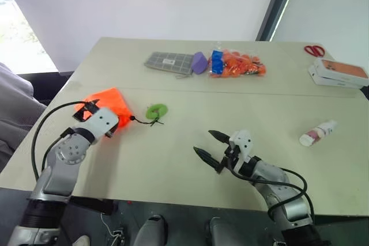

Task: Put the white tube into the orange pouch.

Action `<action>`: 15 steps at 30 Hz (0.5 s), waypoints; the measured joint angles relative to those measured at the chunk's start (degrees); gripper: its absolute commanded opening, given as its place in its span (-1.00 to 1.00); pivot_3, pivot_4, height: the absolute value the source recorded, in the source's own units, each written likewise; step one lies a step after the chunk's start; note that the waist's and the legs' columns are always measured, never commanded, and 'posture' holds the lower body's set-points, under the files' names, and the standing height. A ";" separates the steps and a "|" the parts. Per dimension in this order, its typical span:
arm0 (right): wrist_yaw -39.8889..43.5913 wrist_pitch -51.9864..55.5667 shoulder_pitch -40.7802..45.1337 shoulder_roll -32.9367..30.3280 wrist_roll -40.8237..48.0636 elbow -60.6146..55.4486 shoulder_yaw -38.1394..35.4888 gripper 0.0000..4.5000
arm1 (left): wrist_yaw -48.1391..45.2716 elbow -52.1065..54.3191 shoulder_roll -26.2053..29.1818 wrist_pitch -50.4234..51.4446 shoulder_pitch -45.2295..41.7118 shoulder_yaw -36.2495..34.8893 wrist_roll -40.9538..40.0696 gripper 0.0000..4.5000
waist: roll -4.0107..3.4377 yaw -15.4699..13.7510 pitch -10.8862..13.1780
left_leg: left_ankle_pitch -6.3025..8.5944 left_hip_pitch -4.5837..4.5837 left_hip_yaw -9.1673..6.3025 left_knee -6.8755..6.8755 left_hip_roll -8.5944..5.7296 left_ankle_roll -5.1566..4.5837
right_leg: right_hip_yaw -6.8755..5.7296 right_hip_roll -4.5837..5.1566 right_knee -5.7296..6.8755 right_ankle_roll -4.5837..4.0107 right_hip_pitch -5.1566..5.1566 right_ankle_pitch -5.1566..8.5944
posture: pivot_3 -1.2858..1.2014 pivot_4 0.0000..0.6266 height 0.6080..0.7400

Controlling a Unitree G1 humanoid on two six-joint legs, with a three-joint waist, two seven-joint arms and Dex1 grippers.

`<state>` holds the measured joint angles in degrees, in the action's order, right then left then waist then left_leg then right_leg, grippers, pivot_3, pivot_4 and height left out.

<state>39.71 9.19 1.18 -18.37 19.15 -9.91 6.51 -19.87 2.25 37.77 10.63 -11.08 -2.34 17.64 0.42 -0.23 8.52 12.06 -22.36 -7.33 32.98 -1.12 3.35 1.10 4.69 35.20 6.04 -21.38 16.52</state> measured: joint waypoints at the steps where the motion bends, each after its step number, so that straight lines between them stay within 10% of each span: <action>1: -0.01 -0.05 0.21 0.08 -0.10 0.00 0.00 0.99 | -0.19 -0.58 0.61 0.21 -0.59 0.54 0.66 0.89 | 0.00 0.00 0.00 | 0.00 0.00 0.00 0.00 0.00 0.00 | 0.00 -0.01 0.00 0.00 0.00 0.00 | 0.03 -0.52 0.76; 10: -0.99 -1.28 0.75 0.45 -0.91 0.03 -0.04 1.00 | -3.40 -3.91 1.68 1.23 -7.30 4.07 2.36 -0.94 | 0.03 0.04 0.00 | -0.02 -0.01 0.01 0.00 -0.01 0.00 | -0.01 -0.02 0.01 0.04 0.01 0.00 | 0.03 -0.52 0.76; 15: -1.73 -1.69 -0.23 0.43 -0.96 0.02 -0.09 1.00 | -7.41 -3.80 0.83 5.10 -8.40 5.66 1.56 -0.97 | 0.03 0.82 0.00 | -0.03 -0.01 0.01 0.01 0.00 -0.01 | -0.01 -0.03 0.05 0.06 0.02 0.00 | 0.03 -0.52 0.76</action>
<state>37.97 7.50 0.95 -17.94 18.19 -9.88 6.42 -27.28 -1.56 38.60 15.73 -19.48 3.32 19.20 0.45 0.59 8.52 12.03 -22.37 -7.33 32.99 -1.12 3.34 1.09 4.66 35.25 6.09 -21.35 16.51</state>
